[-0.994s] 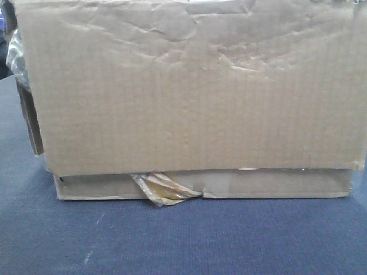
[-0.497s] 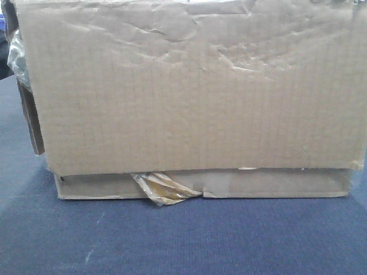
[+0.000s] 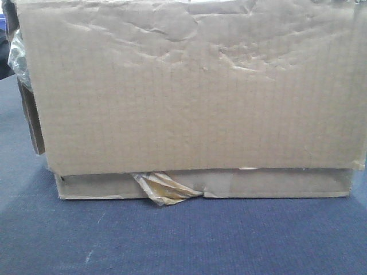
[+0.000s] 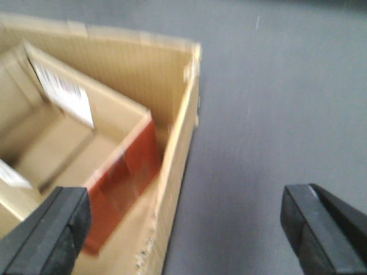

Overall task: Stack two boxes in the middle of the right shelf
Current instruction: 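Close both grippers on the box walls and lift the two-box stack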

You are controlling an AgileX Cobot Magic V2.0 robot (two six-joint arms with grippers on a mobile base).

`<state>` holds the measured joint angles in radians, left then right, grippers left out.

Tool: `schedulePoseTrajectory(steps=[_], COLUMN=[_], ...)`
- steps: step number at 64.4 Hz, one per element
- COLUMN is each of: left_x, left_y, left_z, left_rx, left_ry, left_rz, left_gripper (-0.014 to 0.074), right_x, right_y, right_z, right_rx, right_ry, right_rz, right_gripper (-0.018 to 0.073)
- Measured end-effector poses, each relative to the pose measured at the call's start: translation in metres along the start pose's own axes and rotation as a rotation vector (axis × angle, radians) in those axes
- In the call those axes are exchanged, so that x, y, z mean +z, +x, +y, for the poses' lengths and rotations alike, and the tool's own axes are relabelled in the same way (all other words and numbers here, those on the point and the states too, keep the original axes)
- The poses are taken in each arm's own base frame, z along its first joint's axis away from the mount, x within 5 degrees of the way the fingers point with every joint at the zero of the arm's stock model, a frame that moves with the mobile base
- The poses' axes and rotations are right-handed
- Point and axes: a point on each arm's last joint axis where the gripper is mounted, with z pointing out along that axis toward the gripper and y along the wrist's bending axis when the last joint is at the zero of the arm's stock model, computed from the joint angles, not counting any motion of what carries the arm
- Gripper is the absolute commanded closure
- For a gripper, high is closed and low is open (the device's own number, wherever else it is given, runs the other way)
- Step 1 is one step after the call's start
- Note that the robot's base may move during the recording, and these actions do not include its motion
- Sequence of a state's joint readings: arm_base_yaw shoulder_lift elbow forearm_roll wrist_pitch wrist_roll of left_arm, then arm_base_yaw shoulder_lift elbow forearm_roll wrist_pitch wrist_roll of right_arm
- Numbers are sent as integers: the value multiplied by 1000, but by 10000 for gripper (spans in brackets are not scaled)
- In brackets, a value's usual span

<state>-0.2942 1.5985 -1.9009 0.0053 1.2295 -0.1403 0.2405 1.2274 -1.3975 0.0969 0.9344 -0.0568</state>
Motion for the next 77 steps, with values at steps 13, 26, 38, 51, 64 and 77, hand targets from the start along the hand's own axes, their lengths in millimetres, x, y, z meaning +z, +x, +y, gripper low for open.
schedulePoseTrajectory(steps=[13,26,38,51,64,77], left_x=[35,64,78,82,83,82], left_y=[28,56,63,64,64,63], left_z=[-10,-6,-4,-4,-9,-9], left_rx=[26,37,24,-2,-18,-32], left_ry=[15,-13,-37,-45,-20,-29], left_rz=[157,291,338,346,342,340], left_gripper=[-2,-2,30,517,708,708], right_x=[40,80,111,123,123,120], right_y=[8,17,25,30,30,29], right_z=[-2,-2,-4,-4,1,1], right_rx=[12,38,43,42,53,52], right_ry=[-8,-41,-47,-53,-78,-78], right_rz=[170,295,383,421,431,424], right_gripper=[-10,-10,48,568,713,713])
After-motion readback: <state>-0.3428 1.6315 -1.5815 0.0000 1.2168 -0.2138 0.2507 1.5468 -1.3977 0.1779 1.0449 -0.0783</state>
